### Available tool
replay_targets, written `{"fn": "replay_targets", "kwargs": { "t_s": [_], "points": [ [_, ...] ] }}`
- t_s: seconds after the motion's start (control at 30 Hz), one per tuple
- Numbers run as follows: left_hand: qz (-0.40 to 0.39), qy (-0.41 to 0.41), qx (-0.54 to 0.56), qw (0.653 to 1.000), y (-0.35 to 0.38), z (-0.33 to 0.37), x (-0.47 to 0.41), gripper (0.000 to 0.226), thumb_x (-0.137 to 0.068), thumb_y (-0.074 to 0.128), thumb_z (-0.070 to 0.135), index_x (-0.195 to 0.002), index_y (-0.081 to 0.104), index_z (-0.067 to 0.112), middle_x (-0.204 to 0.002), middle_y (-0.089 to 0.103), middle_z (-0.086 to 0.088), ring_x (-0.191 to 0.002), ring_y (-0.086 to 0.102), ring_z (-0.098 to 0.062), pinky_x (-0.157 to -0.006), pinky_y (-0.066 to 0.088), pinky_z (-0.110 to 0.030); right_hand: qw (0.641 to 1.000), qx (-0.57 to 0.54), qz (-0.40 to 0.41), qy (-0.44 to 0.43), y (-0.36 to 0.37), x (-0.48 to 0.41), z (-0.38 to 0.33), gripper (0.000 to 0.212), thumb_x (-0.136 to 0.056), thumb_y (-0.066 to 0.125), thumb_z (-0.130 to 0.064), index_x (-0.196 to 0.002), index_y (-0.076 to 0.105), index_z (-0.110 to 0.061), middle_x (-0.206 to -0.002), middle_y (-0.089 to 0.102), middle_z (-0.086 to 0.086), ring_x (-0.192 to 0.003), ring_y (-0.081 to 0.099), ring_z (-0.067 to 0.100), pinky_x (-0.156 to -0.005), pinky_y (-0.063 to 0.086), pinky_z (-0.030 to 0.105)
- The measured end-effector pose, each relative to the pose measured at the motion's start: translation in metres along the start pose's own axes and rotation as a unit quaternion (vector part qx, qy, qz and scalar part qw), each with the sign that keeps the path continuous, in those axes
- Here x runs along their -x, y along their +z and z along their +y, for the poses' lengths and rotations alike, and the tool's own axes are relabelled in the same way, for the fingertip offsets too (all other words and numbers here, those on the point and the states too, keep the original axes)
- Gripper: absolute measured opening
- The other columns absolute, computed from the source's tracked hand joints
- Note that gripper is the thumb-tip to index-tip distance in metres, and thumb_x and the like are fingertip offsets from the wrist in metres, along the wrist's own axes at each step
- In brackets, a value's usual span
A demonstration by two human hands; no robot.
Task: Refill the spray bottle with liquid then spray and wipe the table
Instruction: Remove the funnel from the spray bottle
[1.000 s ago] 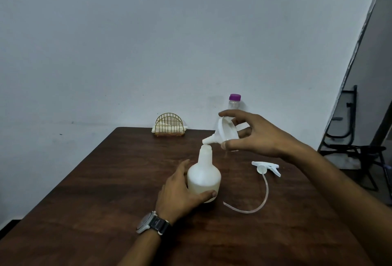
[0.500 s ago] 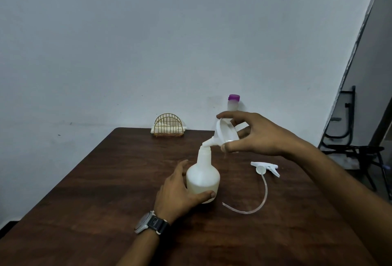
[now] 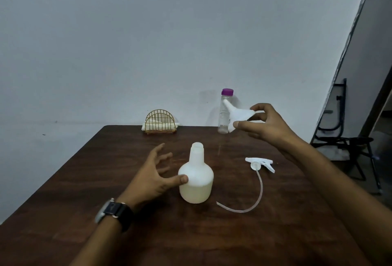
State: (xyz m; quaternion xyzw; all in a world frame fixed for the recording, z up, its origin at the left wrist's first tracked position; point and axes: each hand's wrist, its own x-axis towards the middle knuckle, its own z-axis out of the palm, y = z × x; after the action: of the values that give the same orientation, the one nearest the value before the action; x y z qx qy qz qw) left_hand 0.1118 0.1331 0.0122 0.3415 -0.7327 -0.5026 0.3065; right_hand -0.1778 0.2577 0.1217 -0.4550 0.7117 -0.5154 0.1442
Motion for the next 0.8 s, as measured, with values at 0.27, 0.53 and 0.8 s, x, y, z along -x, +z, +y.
{"fn": "replay_targets", "kwargs": {
  "t_s": [0.27, 0.53, 0.8],
  "points": [
    [0.010, -0.016, -0.340, 0.940, -0.025, -0.013, -0.034, 0.059, -0.095, 0.067, 0.050, -0.149, 0.046, 0.038, -0.152, 0.055, 0.010, -0.136, 0.055, -0.015, -0.109, 0.051, -0.041, 0.987, 0.031, 0.129, 0.091, 0.009, -0.074, 0.072, 0.074, -0.072, 0.089, -0.049, -0.121, 0.042, -0.020, -0.121, 0.053, -0.001, -0.107, 0.059, 0.022, -0.082, 0.046, 0.035],
    [0.004, -0.006, -0.424, 0.906, 0.003, -0.025, -0.078, 0.075, -0.095, 0.055, 0.066, -0.160, 0.027, 0.040, -0.162, 0.044, 0.008, -0.150, 0.042, -0.019, -0.110, 0.049, -0.050, 0.979, 0.091, 0.114, 0.141, 0.030, -0.149, 0.144, 0.082, -0.071, 0.091, -0.045, -0.129, 0.042, -0.013, -0.126, 0.054, 0.004, -0.120, 0.057, 0.027, -0.085, 0.045, 0.034],
    [0.050, -0.016, -0.420, 0.906, 0.009, -0.026, -0.103, 0.091, -0.082, 0.070, 0.068, -0.159, 0.026, 0.046, -0.161, 0.044, 0.015, -0.142, 0.050, -0.017, -0.103, 0.048, -0.044, 0.964, 0.199, 0.076, 0.161, 0.055, -0.201, 0.169, 0.083, -0.080, 0.080, -0.052, -0.152, 0.047, -0.025, -0.155, 0.050, 0.001, -0.144, 0.041, 0.034, -0.116, 0.035, 0.045]
  ]
}}
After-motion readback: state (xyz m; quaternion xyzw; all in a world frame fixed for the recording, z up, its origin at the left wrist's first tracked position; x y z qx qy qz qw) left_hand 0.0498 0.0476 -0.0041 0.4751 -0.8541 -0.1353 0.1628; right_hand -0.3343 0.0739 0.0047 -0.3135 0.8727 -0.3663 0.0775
